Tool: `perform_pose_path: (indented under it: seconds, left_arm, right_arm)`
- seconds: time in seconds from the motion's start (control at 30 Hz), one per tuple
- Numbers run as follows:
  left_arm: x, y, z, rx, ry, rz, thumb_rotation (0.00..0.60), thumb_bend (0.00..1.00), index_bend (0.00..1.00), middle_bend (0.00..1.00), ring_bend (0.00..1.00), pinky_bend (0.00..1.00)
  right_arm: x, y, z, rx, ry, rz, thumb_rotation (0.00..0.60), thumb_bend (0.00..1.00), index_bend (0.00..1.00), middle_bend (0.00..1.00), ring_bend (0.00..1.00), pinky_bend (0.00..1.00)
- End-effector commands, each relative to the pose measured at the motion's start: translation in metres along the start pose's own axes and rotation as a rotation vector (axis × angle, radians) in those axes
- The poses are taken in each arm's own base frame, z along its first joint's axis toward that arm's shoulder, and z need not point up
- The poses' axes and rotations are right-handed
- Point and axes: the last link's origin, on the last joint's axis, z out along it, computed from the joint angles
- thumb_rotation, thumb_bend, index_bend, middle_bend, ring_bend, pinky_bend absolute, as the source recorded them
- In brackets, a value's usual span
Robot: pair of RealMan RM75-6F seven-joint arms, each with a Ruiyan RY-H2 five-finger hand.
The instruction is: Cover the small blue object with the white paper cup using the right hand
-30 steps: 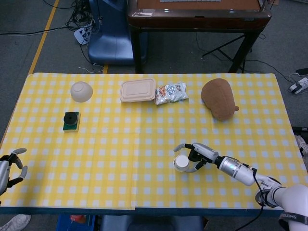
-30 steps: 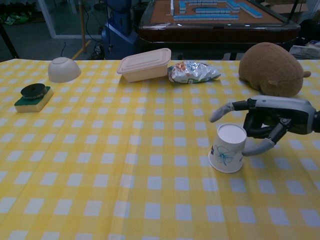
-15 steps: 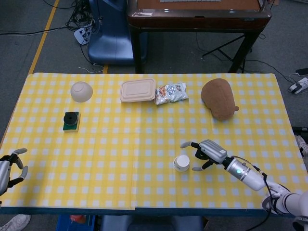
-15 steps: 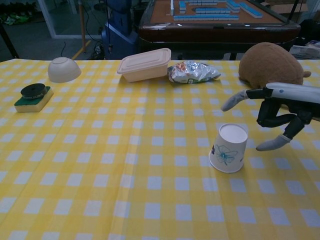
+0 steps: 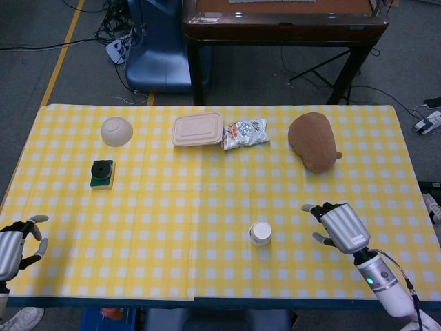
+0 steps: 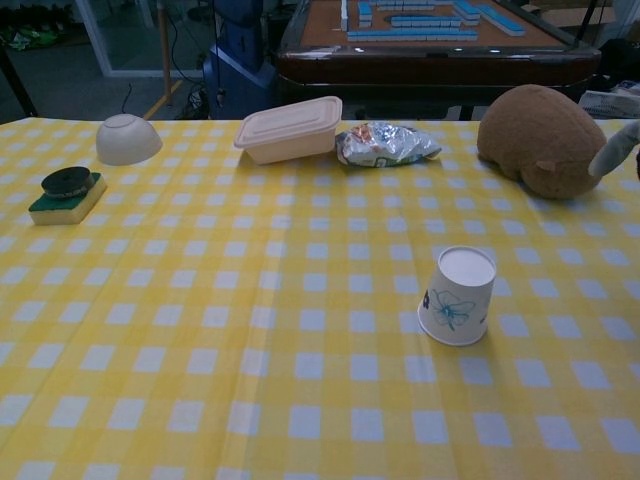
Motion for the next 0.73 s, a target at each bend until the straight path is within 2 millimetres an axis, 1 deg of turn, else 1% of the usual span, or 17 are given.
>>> perform_pose_path:
  seconds: [0.03, 0.13, 0.23, 0.37, 0.57, 0.73]
  left_arm:
    - [-0.003, 0.004, -0.001, -0.04, 0.019, 0.003, 0.6, 0.42, 0.42, 0.51, 0.39, 0.5]
    - [-0.007, 0.006, -0.001, -0.061, 0.017, 0.009, 0.6, 0.42, 0.44, 0.49, 0.38, 0.5]
    - [-0.011, 0.009, -0.001, -0.076, 0.003, 0.018, 0.6, 0.42, 0.44, 0.49, 0.38, 0.5]
    - [-0.015, 0.012, -0.002, -0.086, -0.009, 0.027, 0.6, 0.42, 0.44, 0.49, 0.38, 0.5]
    - [-0.02, 0.013, -0.002, -0.089, -0.02, 0.027, 0.6, 0.42, 0.44, 0.49, 0.38, 0.5]
    - [-0.022, 0.015, -0.002, -0.092, -0.019, 0.027, 0.6, 0.42, 0.44, 0.49, 0.38, 0.5]
  right_arm:
    - [0.018, 0.014, -0.033, -0.115, 0.059, -0.053, 0.6, 0.0, 0.33, 0.5, 0.46, 0.63]
    - [0.02, 0.018, -0.046, -0.145, 0.089, -0.056, 0.6, 0.0, 0.33, 0.49, 0.45, 0.59]
    - [0.021, 0.023, -0.058, -0.174, 0.124, -0.049, 0.6, 0.0, 0.33, 0.49, 0.44, 0.58]
    - [0.021, 0.029, -0.069, -0.19, 0.151, -0.028, 0.6, 0.0, 0.33, 0.49, 0.44, 0.58]
    - [0.018, 0.041, -0.081, -0.216, 0.152, -0.006, 0.6, 0.0, 0.33, 0.49, 0.44, 0.58]
    - [0.02, 0.042, -0.087, -0.215, 0.159, 0.001, 0.6, 0.0, 0.33, 0.49, 0.44, 0.58]
